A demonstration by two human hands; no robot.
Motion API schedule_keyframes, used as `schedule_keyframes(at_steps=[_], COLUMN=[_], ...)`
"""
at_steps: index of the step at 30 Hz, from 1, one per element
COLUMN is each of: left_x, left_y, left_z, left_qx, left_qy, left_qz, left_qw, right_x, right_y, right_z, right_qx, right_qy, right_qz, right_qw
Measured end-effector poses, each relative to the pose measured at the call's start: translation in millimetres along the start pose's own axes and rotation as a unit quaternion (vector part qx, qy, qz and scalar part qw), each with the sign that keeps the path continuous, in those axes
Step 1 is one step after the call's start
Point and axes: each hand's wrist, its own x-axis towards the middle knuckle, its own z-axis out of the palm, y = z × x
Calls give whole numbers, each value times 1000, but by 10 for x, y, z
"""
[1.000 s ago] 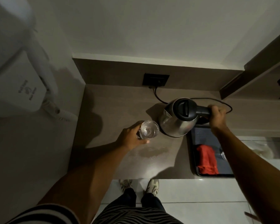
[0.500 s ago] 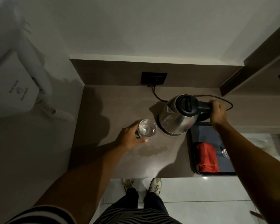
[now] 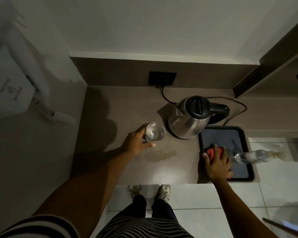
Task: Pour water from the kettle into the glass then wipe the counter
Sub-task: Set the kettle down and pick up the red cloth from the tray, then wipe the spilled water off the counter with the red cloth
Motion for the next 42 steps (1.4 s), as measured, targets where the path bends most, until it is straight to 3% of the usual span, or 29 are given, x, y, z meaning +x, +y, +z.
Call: schedule_keyframes(at_steps=[4,10,14,17,23,27,30,31,34,39,40,42], left_x=[-21,-186,-512,-756,-818,-828,-834,-837,-822,-843,-841,-848], left_y=[26,-139,-671,-1045,-1158,-1235,-1261,-1268,-1282,-1288,-1275,-1262], left_z=[23,-31,-161,-284,-263,-244,-217,-214,-212,-204,-215,-225], left_qx=[-2,154,235,310,343,340,336,334,333,344,340,339], left_qy=[-7,-25,40,2,22,61,64,60,57,57,57,57], left_qz=[-20,-16,-53,-49,-30,-2,-3,-7,-15,-26,-23,-20], left_qw=[1000,988,970,949,939,938,939,941,941,937,938,939], right_x=[17,77,-183,-404,-447,-696,-1031,-1167,-1552,-1246,-1069,-739], right_y=[-46,-45,-384,-630,-987,-1386,-1818,-1969,-2205,-1756,-1586,-1241], right_z=[-26,-288,-148,139,588,899,1214,1300,1536,1414,1317,1074], right_qx=[-16,5,74,48,33,58,78,77,54,-31,-43,-46], right_qy=[5,28,96,112,100,124,78,53,38,-10,-5,31], right_qz=[31,5,-79,-133,11,29,66,47,-173,-432,-444,-381], right_qw=[999,1000,989,984,994,990,992,995,983,901,895,923])
